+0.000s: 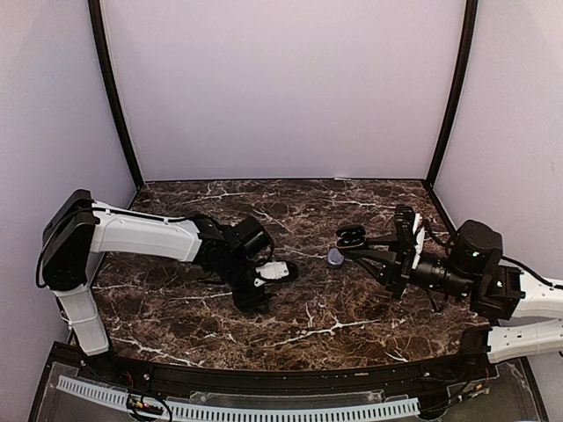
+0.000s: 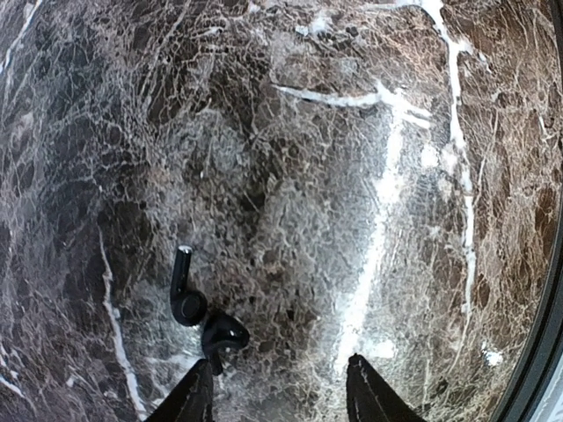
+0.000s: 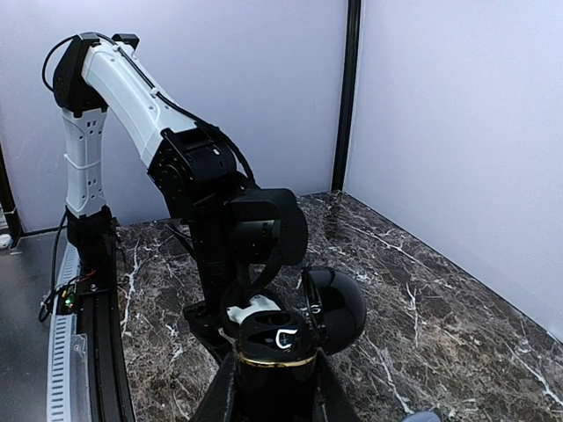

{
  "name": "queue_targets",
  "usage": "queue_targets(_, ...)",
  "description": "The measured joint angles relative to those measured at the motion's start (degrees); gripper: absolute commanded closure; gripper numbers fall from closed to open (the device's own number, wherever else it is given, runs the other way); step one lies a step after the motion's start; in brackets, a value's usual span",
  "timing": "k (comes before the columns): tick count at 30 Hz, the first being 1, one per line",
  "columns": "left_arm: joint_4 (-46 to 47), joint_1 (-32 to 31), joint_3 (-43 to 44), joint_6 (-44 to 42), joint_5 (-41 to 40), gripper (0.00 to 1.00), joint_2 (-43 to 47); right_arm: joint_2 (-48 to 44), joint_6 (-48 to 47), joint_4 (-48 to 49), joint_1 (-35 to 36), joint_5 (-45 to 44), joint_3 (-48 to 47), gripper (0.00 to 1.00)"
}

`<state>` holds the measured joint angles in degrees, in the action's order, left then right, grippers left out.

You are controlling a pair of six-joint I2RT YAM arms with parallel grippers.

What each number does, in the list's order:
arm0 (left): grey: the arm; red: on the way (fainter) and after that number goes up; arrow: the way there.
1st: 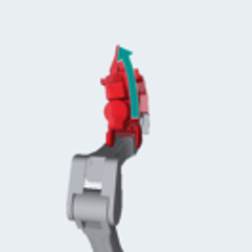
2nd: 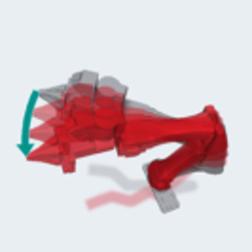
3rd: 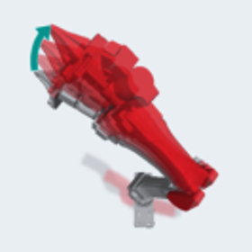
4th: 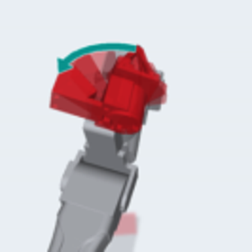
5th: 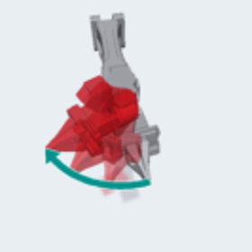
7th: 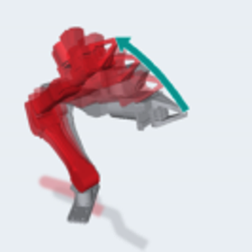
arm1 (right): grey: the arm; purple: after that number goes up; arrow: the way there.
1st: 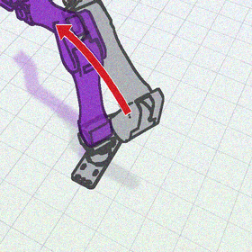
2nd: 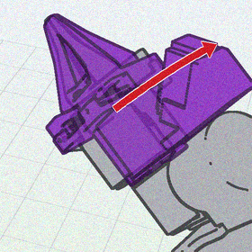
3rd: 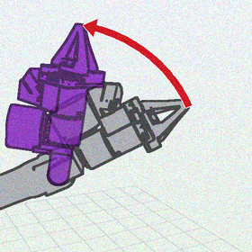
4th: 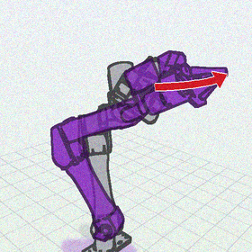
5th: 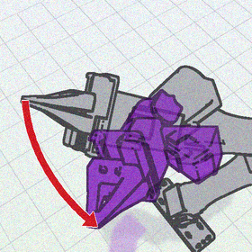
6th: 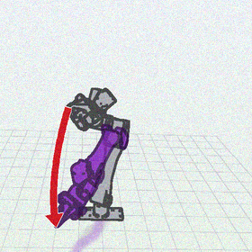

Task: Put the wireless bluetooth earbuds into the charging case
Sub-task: Pick up the right earbud from the center of the board.

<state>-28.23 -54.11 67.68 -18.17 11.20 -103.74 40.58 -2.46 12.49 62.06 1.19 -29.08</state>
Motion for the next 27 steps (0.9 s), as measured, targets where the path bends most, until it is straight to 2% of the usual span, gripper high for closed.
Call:
queue_targets(11, -0.24, 1.18, 3.32, -6.75, -2.58, 0.57, -5.68, -0.66, 0.02, -0.37, 0.0, 0.02, 0.13, 1.0)
queue_targets(21, -0.24, 1.73, 4.59, -8.04, -3.32, 0.63, -7.08, -0.74, 0.0, -0.66, 0.0, 0.02, 0.17, 1.0)
queue_targets(27, -0.33, 1.7, 5.66, -8.26, -3.1, 0.71, -7.91, -0.74, 0.0, -1.01, 0.0, 0.02, 0.17, 1.0)
